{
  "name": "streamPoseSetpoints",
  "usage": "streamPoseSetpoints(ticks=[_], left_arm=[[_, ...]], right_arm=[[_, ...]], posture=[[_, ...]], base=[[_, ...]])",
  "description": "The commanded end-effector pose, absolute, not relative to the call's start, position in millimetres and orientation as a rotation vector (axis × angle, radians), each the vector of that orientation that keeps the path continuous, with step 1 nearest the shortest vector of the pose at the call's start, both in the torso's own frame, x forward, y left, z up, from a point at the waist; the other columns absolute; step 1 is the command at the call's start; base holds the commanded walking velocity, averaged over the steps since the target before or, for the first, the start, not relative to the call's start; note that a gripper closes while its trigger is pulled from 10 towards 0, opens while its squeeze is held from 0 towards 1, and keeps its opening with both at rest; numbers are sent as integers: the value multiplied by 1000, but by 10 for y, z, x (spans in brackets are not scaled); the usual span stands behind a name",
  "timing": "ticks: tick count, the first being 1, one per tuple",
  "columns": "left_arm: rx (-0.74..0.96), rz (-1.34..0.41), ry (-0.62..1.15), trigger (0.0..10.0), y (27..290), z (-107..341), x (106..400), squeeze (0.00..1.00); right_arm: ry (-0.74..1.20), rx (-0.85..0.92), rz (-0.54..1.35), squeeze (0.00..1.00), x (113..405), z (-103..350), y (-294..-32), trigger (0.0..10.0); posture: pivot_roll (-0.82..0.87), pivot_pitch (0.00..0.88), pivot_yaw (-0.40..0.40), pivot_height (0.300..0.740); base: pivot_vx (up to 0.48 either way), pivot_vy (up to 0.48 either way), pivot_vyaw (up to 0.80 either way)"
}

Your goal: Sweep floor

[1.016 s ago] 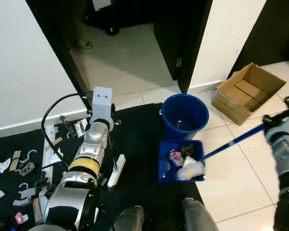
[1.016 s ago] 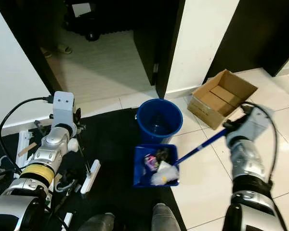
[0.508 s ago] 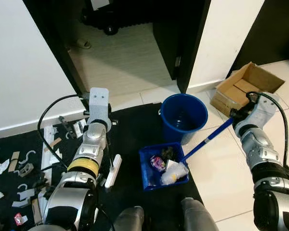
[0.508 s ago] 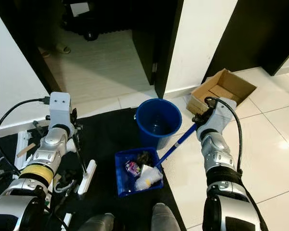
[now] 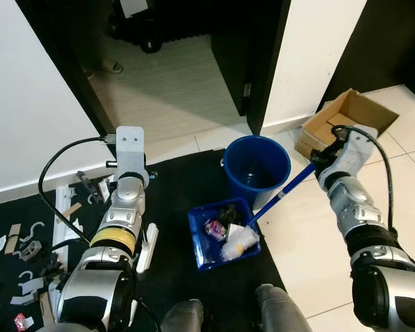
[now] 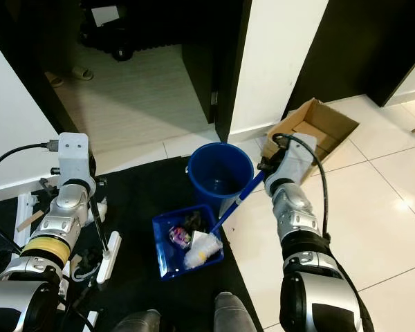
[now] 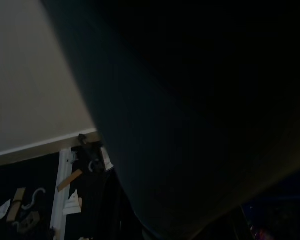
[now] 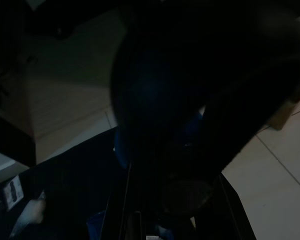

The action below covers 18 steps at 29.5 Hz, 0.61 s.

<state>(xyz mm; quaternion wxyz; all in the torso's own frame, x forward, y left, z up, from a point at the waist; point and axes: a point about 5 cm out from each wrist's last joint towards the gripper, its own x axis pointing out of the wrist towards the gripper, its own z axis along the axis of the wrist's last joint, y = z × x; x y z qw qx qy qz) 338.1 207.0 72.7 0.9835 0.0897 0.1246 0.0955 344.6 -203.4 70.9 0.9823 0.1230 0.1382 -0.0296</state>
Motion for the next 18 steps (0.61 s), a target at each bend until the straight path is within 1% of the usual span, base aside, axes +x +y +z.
streamPoseSetpoints(ticks=[1, 8, 12, 18], left_arm=[[219, 230, 252, 10000, 2201, 732, 3348, 0], [186, 230, 245, 10000, 2182, 729, 3339, 0], [155, 208, 241, 10000, 2118, 724, 3339, 0], [133, 204, 243, 10000, 2070, 713, 3338, 0]], right_arm=[[225, 260, -26, 0, 3504, 803, -1970, 10000], [210, 268, 34, 0, 3547, 854, -1868, 10000], [209, 263, 45, 0, 3558, 864, -1851, 10000], [208, 245, 70, 0, 3558, 864, -1819, 10000]], posture=[[30, 28, -7, 740], [33, 27, -9, 740], [33, 27, -9, 740], [31, 23, -8, 740]], base=[[0, 0, 0], [0, 0, 0], [298, 0, 0], [382, 0, 0]])
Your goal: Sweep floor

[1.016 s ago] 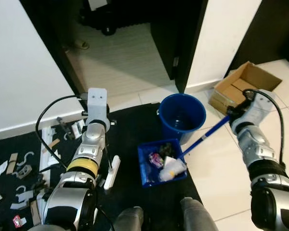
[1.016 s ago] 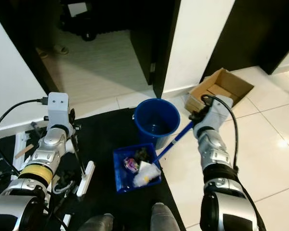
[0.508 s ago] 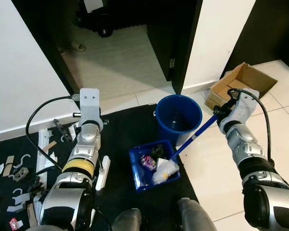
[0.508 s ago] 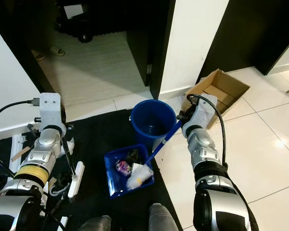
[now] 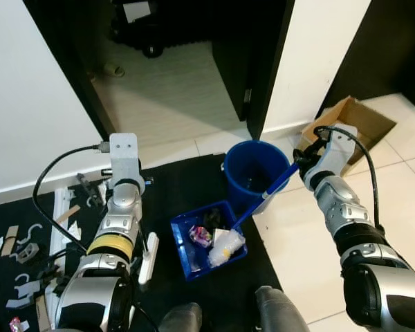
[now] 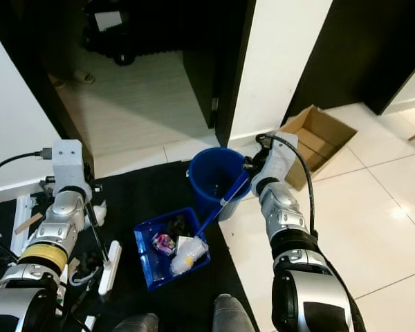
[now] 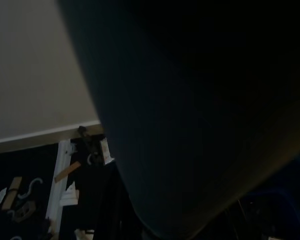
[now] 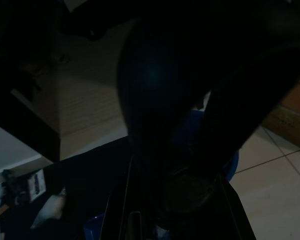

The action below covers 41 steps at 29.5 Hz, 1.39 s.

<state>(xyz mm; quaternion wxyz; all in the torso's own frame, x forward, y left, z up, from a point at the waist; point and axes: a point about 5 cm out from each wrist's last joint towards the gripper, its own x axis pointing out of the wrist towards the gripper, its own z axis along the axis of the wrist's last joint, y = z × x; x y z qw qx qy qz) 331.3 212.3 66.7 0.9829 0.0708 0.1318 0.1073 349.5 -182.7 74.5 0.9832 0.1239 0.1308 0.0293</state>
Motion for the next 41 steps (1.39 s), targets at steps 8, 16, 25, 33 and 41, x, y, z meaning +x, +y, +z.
streamPoseSetpoints(ticks=[8, 16, 25, 33, 41], left_arm=[[131, 202, 238, 10000, 2067, 729, 3346, 0], [128, 210, 215, 10000, 2079, 757, 3344, 0], [137, 207, 212, 10000, 2078, 760, 3346, 0], [207, 204, 222, 10000, 2067, 763, 3356, 0], [132, 232, 223, 10000, 2078, 751, 3352, 0]], right_arm=[[208, 236, 87, 0, 3558, 865, -1803, 10000], [210, 226, 111, 0, 3564, 865, -1767, 10000], [212, 227, 116, 0, 3561, 856, -1750, 10000], [200, 233, 125, 0, 3581, 893, -1737, 10000], [159, 256, 147, 0, 3681, 1070, -1698, 10000]], posture=[[32, 22, -7, 740], [33, 22, -7, 740], [34, 20, -8, 740], [33, 18, -7, 740], [29, 15, -7, 740]], base=[[408, 0, 0], [226, 0, 0], [0, 0, 0], [0, -120, 0], [0, -113, 0]])
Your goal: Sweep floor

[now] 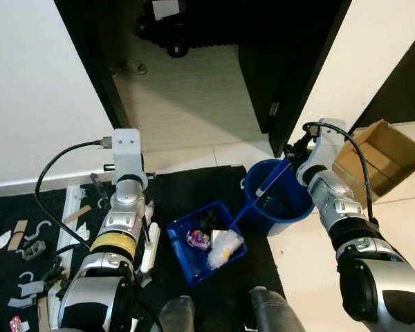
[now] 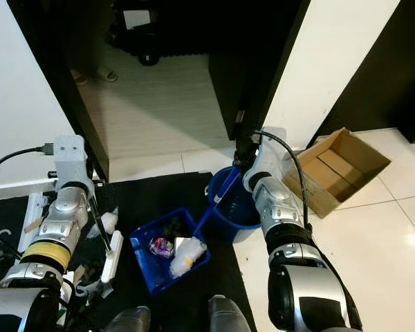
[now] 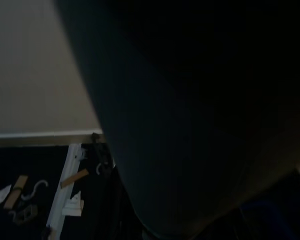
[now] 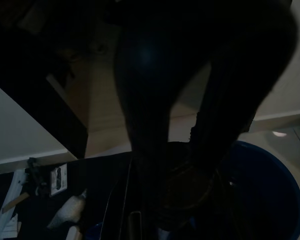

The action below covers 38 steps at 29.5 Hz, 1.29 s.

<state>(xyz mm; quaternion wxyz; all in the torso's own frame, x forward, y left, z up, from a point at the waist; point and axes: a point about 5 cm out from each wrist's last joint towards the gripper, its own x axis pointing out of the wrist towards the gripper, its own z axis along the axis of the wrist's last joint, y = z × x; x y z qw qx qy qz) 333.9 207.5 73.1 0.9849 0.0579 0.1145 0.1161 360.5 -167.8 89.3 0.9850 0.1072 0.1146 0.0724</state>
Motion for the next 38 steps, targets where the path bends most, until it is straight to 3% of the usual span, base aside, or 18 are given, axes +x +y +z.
streamPoseSetpoints(ticks=[1, 29, 38], left_arm=[[136, 229, 222, 10000, 2075, 751, 3353, 0], [168, 222, 235, 10000, 2069, 733, 3359, 0], [145, 253, 241, 10000, 2115, 726, 3345, 0]], right_arm=[[154, 263, 148, 0, 3697, 1096, -1695, 10000], [-33, 318, 207, 0, 4046, 1928, -1634, 10000], [-153, 347, 193, 0, 4166, 2426, -1696, 10000]], posture=[[29, 15, -7, 740], [24, 3, -15, 740], [25, 10, -24, 740]], base=[[0, 0, 0], [0, 0, 0], [0, -402, 0]])
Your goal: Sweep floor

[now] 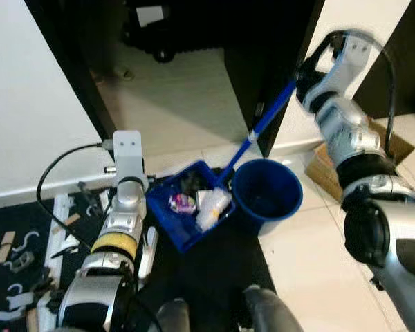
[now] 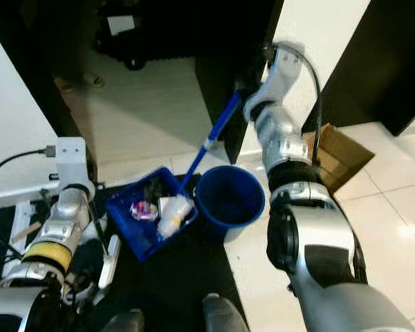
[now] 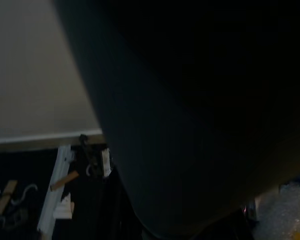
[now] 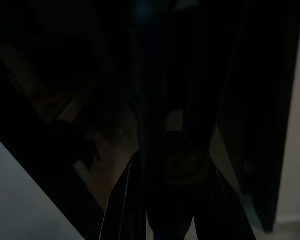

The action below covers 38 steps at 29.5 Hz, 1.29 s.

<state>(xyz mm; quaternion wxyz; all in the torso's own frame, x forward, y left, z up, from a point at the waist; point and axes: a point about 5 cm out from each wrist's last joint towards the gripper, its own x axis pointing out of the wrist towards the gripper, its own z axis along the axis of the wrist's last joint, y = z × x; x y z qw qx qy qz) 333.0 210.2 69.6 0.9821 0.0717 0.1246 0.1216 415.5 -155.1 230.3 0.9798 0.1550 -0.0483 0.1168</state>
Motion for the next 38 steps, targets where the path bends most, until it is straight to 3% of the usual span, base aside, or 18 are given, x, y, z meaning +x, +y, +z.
streamPoseSetpoints(ticks=[1, 6, 25, 38], left_arm=[[132, 262, 241, 10000, 2124, 725, 3341, 0], [129, 264, 243, 10000, 2127, 723, 3339, 0], [129, 259, 240, 10000, 2145, 718, 3322, 0], [131, 246, 232, 10000, 2134, 730, 3324, 0]], right_arm=[[-166, 347, 185, 0, 4174, 2476, -1722, 10000], [-193, 345, 166, 0, 4186, 2581, -1787, 10000], [-336, 290, -61, 0, 4094, 3143, -2552, 10000], [-369, 171, -272, 0, 3951, 3071, -2937, 10000]], posture=[[25, 10, -24, 740], [24, 12, -25, 740], [24, 21, -24, 740], [18, 36, -12, 740]], base=[[0, 0, 0], [0, 0, 0], [0, 0, 0], [0, 0, 0]])
